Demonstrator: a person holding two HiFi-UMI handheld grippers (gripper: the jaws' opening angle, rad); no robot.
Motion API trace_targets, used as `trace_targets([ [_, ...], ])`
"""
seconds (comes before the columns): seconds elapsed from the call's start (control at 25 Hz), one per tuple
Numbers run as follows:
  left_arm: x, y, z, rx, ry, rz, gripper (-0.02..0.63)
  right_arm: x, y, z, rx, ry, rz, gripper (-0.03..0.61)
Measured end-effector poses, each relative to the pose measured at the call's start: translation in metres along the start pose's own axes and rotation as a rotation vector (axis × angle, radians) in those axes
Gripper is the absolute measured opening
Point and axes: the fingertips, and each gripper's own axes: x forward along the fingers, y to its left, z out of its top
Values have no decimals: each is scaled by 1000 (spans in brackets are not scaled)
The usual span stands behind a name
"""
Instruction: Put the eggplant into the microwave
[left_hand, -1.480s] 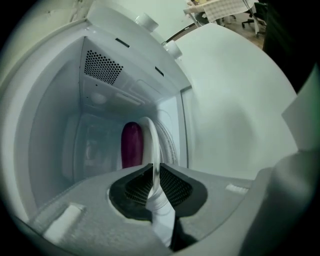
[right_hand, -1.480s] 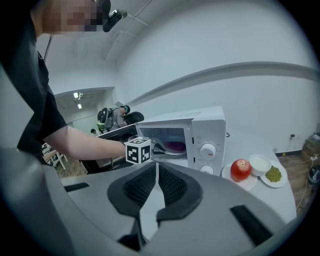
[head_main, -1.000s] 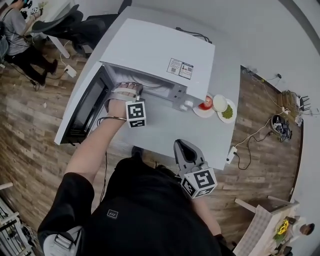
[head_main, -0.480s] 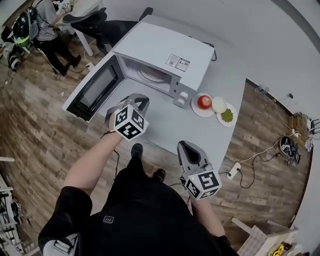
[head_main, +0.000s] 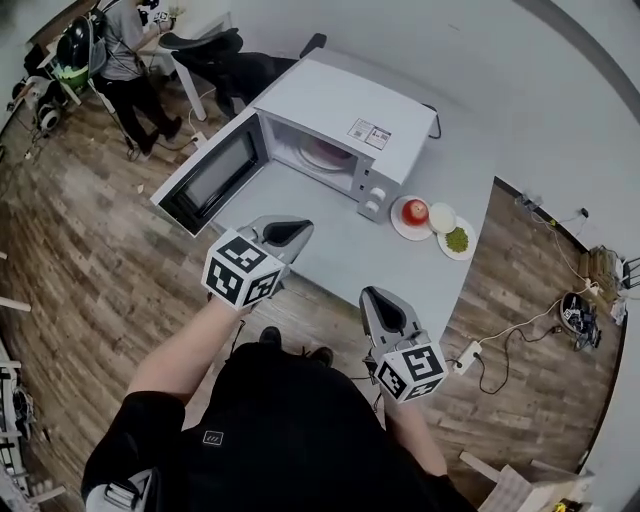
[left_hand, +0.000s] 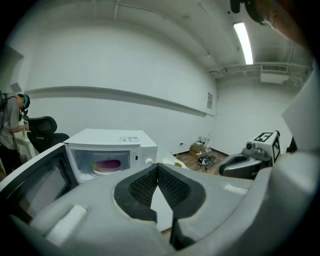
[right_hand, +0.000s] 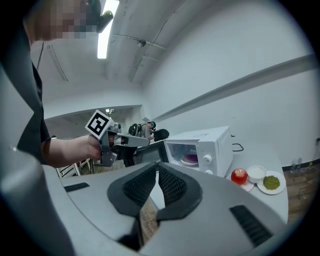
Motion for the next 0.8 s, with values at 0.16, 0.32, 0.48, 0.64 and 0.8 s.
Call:
trace_targets([
  [0.16, -35, -13, 14, -23, -92, -22, 9, 3, 11, 9, 13, -10, -17, 26],
  [0.32, -71, -21, 30, -73, -183, -81, 9, 9, 23, 30, 45, -58, -12, 26],
  [0.48, -107, -16, 37, -73, -223, -102, 9, 21, 45, 52, 26, -98, 6, 25],
  [0.64, -131, -2, 43, -79, -260, -93, 9, 30, 67, 69, -12, -126, 48, 15],
  [0.8, -135, 7, 38, -101, -267, -93, 9, 33, 65, 78, -37, -144, 6, 14],
])
